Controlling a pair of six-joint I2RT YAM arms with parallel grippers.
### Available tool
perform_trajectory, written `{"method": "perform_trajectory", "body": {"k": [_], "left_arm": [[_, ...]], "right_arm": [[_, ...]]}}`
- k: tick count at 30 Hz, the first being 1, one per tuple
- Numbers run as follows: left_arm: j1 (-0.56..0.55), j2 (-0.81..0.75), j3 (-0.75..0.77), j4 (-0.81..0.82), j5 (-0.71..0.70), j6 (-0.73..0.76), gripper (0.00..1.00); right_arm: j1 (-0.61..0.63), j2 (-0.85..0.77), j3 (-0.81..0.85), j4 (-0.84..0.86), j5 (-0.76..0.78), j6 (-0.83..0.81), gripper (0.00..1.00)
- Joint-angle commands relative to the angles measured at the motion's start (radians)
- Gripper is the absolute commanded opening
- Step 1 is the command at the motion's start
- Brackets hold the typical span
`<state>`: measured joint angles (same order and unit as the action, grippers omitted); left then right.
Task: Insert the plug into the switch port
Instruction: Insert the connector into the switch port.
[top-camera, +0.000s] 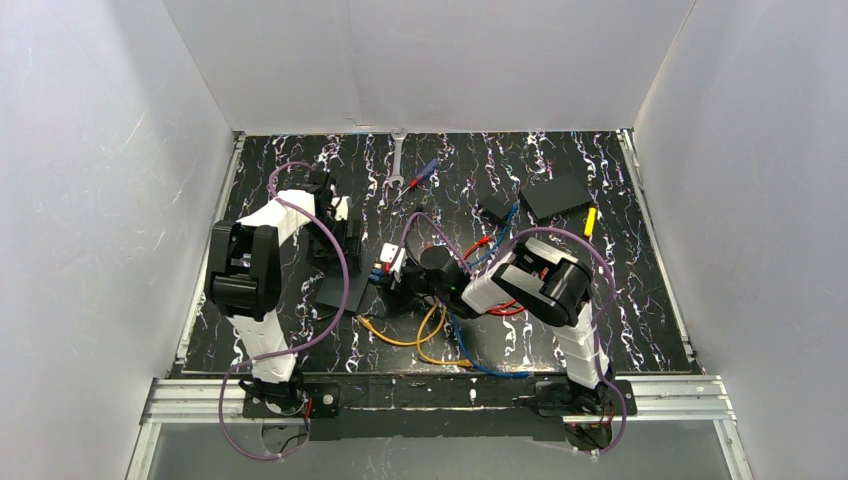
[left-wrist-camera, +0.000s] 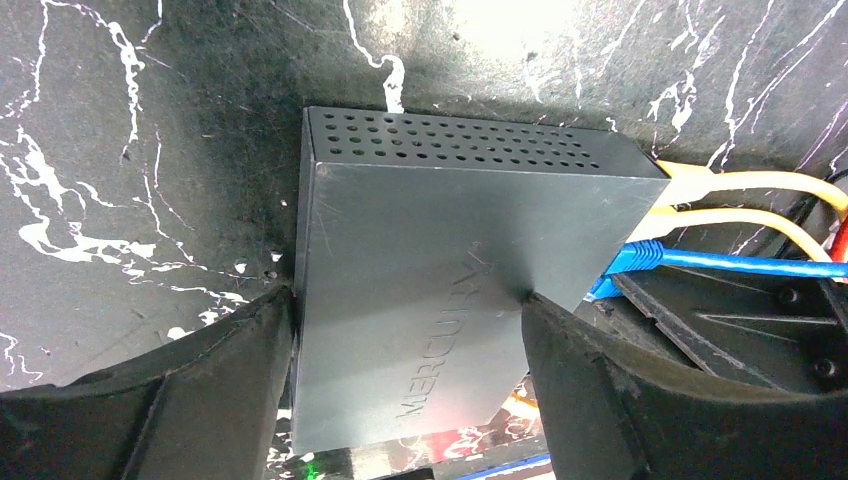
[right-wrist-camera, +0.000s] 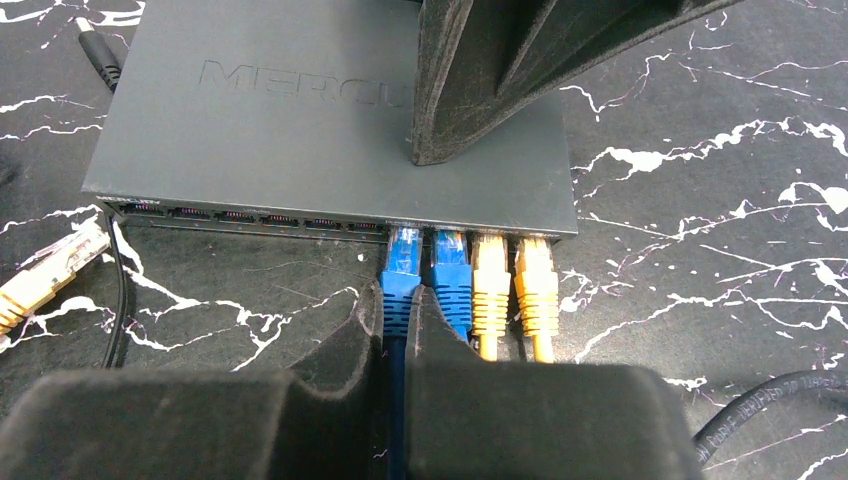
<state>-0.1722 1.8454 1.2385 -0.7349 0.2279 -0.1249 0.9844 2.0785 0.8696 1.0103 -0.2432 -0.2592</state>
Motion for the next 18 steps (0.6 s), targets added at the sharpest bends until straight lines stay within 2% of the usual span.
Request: {"method": "perform_trajectory", "body": {"k": [1, 10, 18], "left_arm": [[-0.081, 0.061, -0.037, -0.044, 0.022, -0.029, 0.77], [-0.051, 0.053, -0.038, -0.036, -0.034, -0.041, 0.77], [-0.024, 0.044, -0.04, -0.031, -0.054, -0.045, 0.77]], "right_arm": [[0.031, -0.062, 0.082, 0.113, -0.098, -0.009, 0.04], [0.031, -0.092, 0.017, 0.079, -0.067, 0.015, 0.32], [0.031, -0.178, -0.034, 0.003, -0.031, -0.015, 0.48]]}}
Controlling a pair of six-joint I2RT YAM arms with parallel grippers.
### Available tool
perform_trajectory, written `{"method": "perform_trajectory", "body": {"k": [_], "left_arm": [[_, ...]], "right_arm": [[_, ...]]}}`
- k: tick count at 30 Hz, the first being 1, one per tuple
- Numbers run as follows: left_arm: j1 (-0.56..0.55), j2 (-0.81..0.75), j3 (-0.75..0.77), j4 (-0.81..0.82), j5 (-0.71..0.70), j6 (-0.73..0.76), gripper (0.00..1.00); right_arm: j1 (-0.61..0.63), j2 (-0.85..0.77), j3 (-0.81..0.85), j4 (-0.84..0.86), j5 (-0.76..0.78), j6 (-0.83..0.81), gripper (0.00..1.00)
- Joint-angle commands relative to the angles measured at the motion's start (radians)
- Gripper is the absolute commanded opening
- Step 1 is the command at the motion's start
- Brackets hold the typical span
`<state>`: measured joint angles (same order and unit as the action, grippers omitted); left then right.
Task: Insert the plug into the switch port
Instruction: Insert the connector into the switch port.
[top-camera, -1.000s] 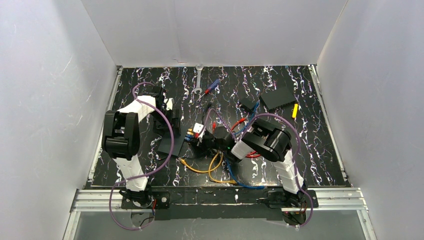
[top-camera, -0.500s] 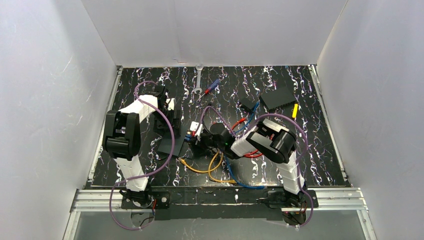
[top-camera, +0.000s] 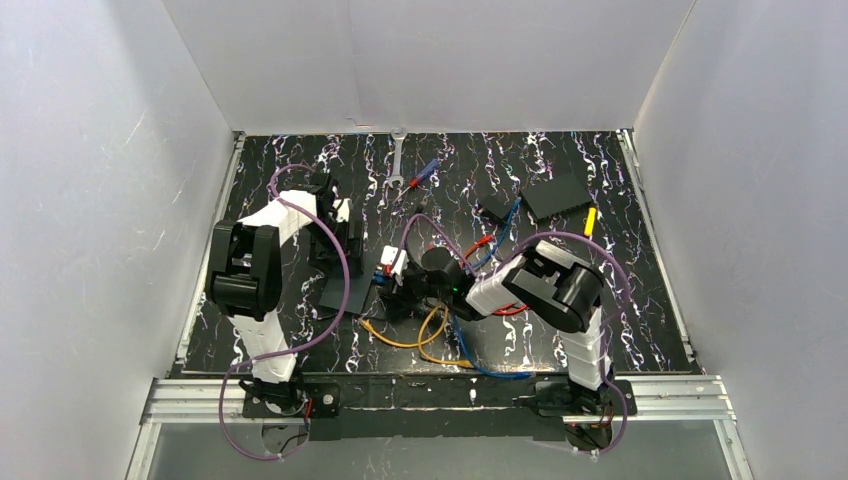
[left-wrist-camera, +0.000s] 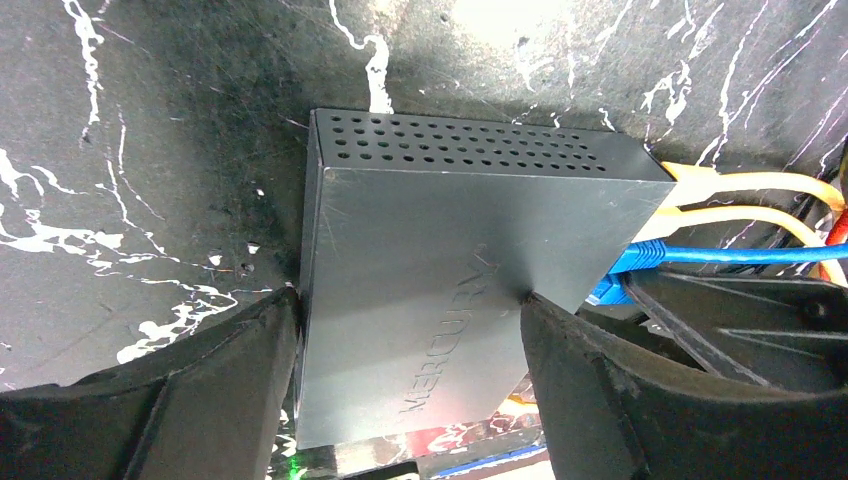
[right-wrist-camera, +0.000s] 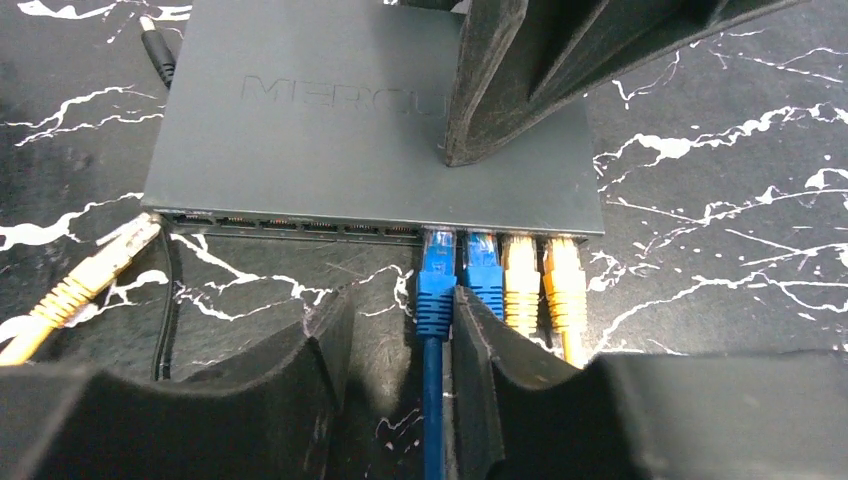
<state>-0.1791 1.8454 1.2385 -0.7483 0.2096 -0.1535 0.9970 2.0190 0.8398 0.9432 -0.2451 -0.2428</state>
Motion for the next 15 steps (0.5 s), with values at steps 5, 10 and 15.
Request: {"method": "perform_trajectory", "body": {"k": [5, 10, 15], "left_arm": [[-0.017, 0.044, -0.039, -0.017, -0.036, -0.015, 0.77], [-0.017, 0.043, -0.039, -0.018, -0.035, -0.014, 0.77], [-0.017, 0.043, -0.039, -0.019, -0.039, -0.011, 0.77]], "right_arm": [[0.019, -0.153, -0.028, 0.021, -0.003, -0.048, 0.51], [0.018, -0.145, -0.029, -0.014, 0.007, -0.067, 0.49], [0.012, -0.132, -0.023, -0.074, 0.003, -0.085, 0.41]]}}
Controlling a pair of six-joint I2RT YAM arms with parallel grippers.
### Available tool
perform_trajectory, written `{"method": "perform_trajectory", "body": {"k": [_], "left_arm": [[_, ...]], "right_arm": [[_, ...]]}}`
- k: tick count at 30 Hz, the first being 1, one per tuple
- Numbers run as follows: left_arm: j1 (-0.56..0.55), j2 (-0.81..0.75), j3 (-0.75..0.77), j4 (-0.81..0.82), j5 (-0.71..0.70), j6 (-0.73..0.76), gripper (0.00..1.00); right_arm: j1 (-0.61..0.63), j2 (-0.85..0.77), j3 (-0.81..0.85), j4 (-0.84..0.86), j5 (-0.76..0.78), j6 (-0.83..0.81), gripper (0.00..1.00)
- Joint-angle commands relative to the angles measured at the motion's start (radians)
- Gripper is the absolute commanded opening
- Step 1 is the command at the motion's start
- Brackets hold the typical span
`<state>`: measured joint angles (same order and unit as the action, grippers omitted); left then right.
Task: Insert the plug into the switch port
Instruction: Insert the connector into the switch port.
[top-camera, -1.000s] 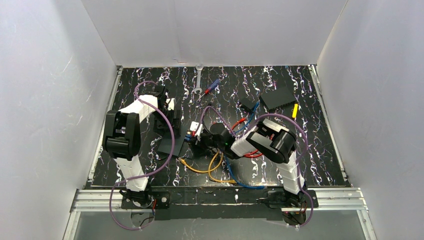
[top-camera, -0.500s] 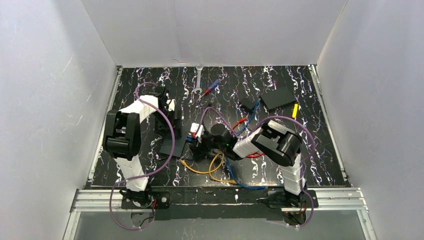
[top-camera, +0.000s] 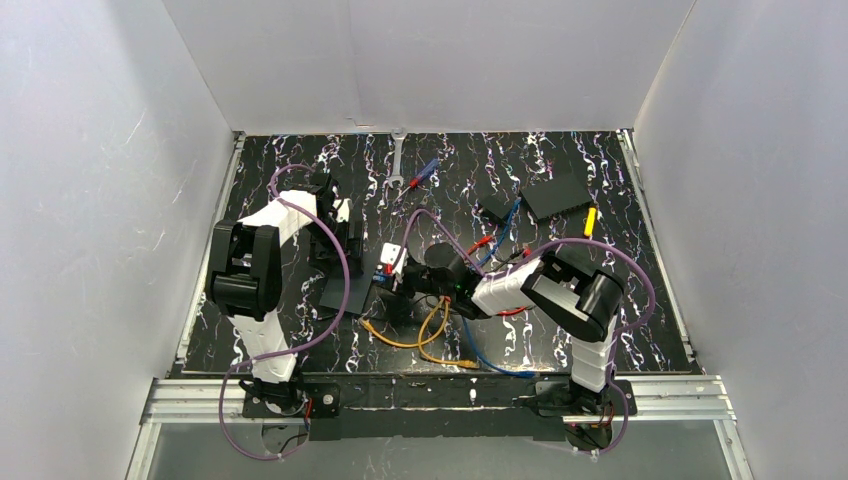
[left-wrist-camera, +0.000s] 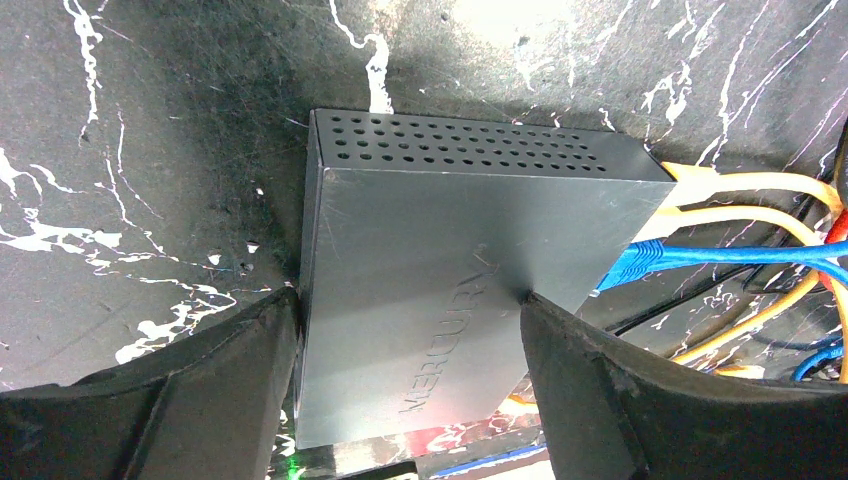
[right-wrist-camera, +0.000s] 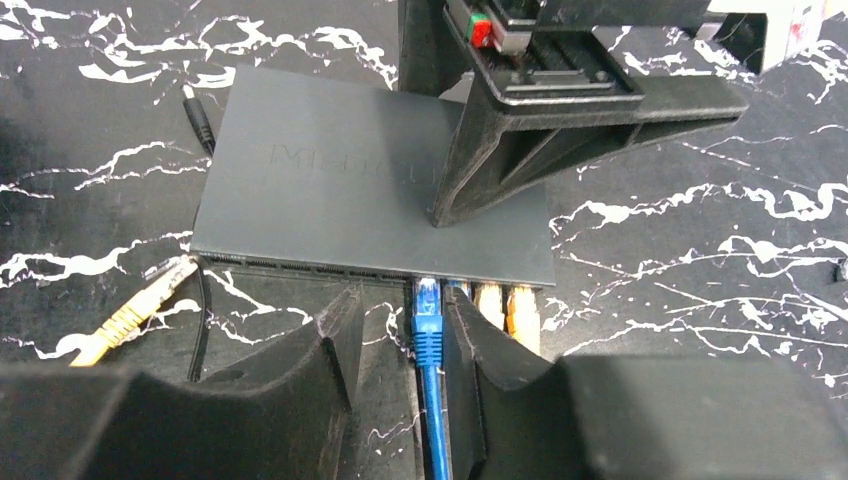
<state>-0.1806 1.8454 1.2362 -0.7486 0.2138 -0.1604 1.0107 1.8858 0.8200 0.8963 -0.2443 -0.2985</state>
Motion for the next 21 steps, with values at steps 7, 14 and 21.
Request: {"method": "perform_trajectory", "body": {"k": [7, 14, 21], "left_arm": [[-0.016, 0.046, -0.035, -0.02, -0.042, -0.003, 0.77], [-0.016, 0.048, -0.035, -0.021, -0.044, -0.003, 0.76], [-0.016, 0.049, -0.035, -0.021, -0.042, -0.001, 0.77]], "right_arm": [[-0.011, -0.007, -0.034, -0.065, 0.03, -0.036, 0.36], [-0.013, -0.007, -0.066, -0.075, 0.097, -0.04, 0.35], [-0.015, 0.002, -0.067, -0.082, 0.121, -0.045, 0.35]]}}
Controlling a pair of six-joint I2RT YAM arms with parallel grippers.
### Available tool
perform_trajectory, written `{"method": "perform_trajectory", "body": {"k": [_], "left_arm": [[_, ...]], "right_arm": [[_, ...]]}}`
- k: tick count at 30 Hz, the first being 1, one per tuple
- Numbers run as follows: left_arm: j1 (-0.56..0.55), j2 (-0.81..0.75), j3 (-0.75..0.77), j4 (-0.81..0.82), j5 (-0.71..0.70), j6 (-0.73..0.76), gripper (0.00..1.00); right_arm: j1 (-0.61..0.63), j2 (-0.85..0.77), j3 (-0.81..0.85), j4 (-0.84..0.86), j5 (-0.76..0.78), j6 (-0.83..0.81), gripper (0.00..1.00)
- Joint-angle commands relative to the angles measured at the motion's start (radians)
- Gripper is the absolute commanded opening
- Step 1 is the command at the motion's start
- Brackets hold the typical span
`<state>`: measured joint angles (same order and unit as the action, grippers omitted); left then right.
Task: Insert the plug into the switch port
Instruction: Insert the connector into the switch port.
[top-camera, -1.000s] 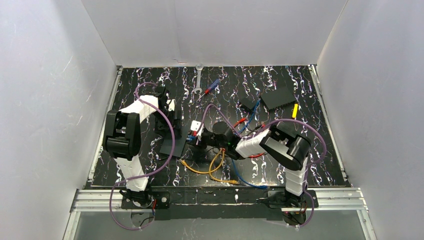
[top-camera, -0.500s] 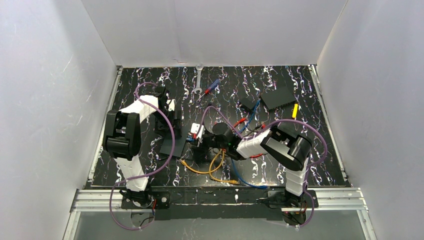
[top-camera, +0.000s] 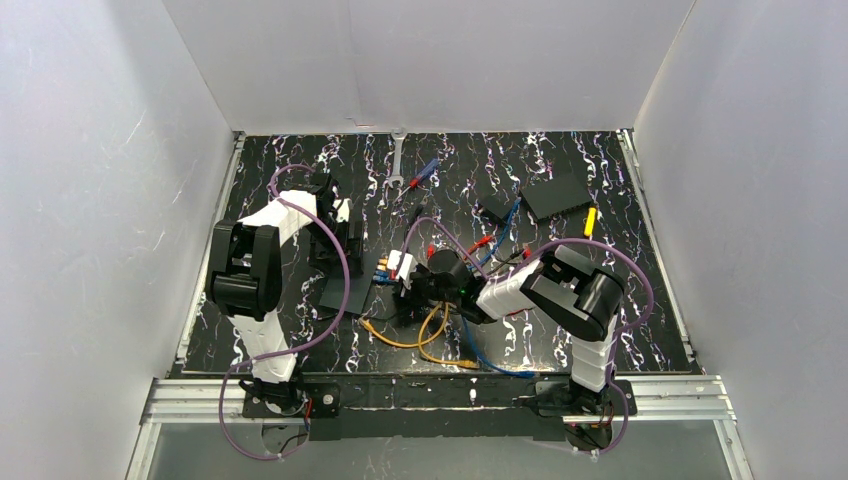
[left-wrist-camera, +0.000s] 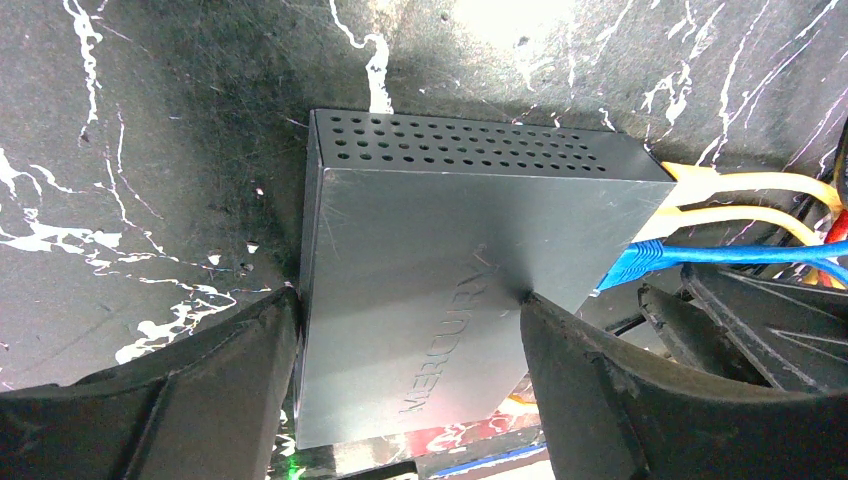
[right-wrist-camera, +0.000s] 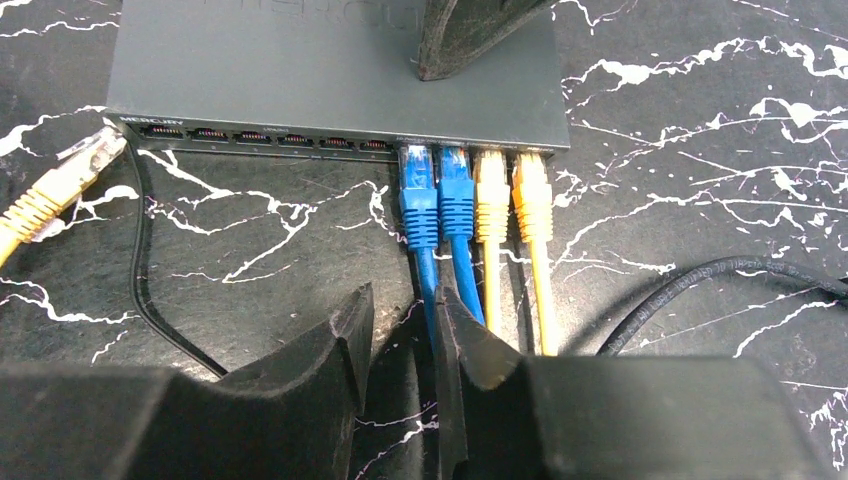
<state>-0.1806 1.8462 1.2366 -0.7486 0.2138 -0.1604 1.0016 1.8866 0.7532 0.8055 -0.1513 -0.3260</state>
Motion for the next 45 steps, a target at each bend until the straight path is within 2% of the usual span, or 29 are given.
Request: {"method": "perform_trajectory", "body": {"k": [1, 8, 22, 33, 40, 45], "left_arm": [[-0.016, 0.048, -0.036, -0.021, -0.042, -0.001, 0.77], [-0.016, 0.049, -0.036, -0.023, -0.04, -0.001, 0.77], [-0.016, 0.051, -0.034, -0.025, -0.028, 0.0, 0.77], [-0.016, 0.05, -0.034, -0.025, -0.011, 0.001, 0.77], [-0.017, 0.049, -0.034, -0.026, 0.007, 0.001, 0.76], [-0.02, 0.042, -0.036, -0.028, 0.006, 0.007, 0.77]], "right_arm": [[-0.006, 0.004, 0.0, 0.009, 0.031, -0.016, 0.35], [-0.009, 0.007, -0.01, 0.027, 0.063, -0.019, 0.36], [-0.017, 0.057, 0.039, -0.012, 0.019, -0.027, 0.41], [-0.017, 0.124, 0.132, -0.064, -0.095, -0.024, 0.26], [-0.017, 0.129, 0.159, -0.062, -0.126, -0.017, 0.01], [-0.017, 0.102, 0.184, -0.037, -0.153, 0.015, 0.01]]}}
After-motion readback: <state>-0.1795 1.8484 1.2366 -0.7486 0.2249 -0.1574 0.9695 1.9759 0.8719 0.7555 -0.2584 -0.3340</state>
